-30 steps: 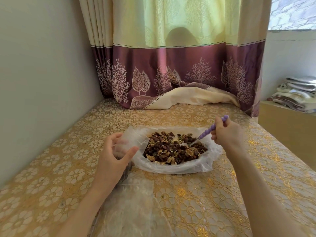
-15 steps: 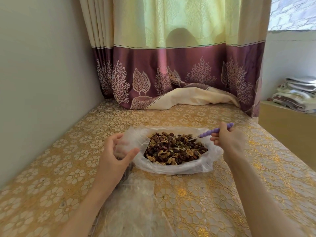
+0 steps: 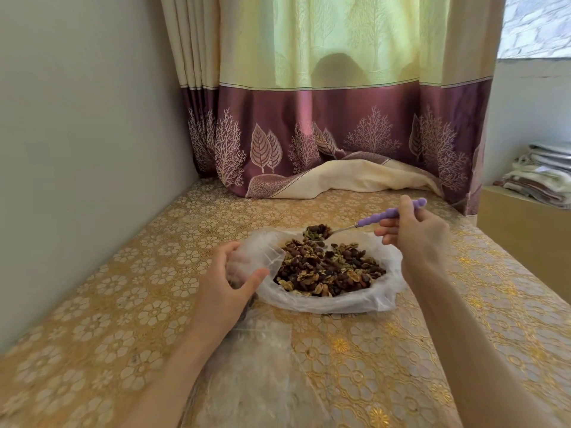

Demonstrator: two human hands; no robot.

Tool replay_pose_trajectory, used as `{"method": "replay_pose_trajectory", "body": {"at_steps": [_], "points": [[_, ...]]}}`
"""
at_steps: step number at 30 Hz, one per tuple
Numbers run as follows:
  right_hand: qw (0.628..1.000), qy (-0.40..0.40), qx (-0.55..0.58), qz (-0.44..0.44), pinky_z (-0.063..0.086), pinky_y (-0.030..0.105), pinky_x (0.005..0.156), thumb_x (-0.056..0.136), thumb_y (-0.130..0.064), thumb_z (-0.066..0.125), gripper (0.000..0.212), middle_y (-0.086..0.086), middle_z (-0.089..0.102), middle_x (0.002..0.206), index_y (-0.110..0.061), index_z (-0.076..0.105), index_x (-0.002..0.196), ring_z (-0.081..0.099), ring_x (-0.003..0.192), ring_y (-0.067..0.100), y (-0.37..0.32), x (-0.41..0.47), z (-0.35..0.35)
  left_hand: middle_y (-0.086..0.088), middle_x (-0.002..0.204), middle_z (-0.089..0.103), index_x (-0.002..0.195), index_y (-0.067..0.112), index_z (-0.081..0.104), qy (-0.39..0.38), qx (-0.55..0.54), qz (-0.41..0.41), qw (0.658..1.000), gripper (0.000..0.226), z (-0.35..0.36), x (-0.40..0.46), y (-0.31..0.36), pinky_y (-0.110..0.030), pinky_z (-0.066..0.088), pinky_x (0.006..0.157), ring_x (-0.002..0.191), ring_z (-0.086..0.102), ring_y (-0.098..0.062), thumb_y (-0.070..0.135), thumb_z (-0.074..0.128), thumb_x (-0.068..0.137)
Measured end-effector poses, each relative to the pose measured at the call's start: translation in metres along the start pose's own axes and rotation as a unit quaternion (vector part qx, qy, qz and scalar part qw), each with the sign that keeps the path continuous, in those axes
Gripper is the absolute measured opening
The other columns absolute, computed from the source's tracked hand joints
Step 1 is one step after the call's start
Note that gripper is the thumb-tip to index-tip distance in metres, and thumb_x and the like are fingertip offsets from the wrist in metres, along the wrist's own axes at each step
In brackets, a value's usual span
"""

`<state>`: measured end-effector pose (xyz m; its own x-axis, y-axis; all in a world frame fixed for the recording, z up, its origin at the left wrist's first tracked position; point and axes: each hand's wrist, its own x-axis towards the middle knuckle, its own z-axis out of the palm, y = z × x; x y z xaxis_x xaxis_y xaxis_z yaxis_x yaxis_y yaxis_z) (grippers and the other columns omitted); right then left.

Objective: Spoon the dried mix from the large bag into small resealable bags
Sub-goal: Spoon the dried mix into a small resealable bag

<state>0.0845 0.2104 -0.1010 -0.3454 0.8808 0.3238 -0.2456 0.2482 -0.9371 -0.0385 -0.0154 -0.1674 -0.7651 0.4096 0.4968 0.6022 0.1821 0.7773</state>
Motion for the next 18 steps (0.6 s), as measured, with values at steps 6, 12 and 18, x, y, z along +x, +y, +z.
{"method": "replay_pose_trajectory", "body": {"at_steps": [6,12,18], "points": [[0.997,-0.049,0.053,0.010,0.044,0.016,0.040,0.100,-0.022,0.046,0.038,-0.001,0.061,0.045,-0.005,0.060,0.069,0.056,0.041,0.008,-0.014,-0.018,0.026,0.019,0.104,0.055,0.113,0.044,0.038,0.001,0.004,0.005,1.000,0.054,0.000,0.001,-0.004,-0.007,0.043,0.067,0.088,0.054,0.008,0.062,0.063,0.068],[0.992,-0.119,0.035,-0.033,0.044,0.018,0.038,0.100,-0.022,0.046,0.040,0.001,0.063,0.047,-0.006,0.059,0.066,0.056,0.039,0.010,-0.029,-0.039,0.059,0.026,0.107,0.052,0.113,0.041,0.041,0.001,-0.036,0.005,0.999,0.060,-0.001,0.001,0.000,-0.009,0.044,0.068,0.091,0.055,0.008,0.066,0.062,0.062],[0.963,-0.210,-0.031,-0.164,0.045,0.024,0.039,0.099,-0.020,0.048,0.035,0.007,0.068,0.057,-0.005,0.059,0.070,0.059,0.043,0.018,-0.043,-0.056,0.082,0.021,0.099,0.056,0.109,0.040,0.044,0.002,-0.064,0.002,0.998,0.053,-0.002,0.001,0.001,-0.002,0.041,0.070,0.088,0.054,0.013,0.059,0.065,0.065]]}}
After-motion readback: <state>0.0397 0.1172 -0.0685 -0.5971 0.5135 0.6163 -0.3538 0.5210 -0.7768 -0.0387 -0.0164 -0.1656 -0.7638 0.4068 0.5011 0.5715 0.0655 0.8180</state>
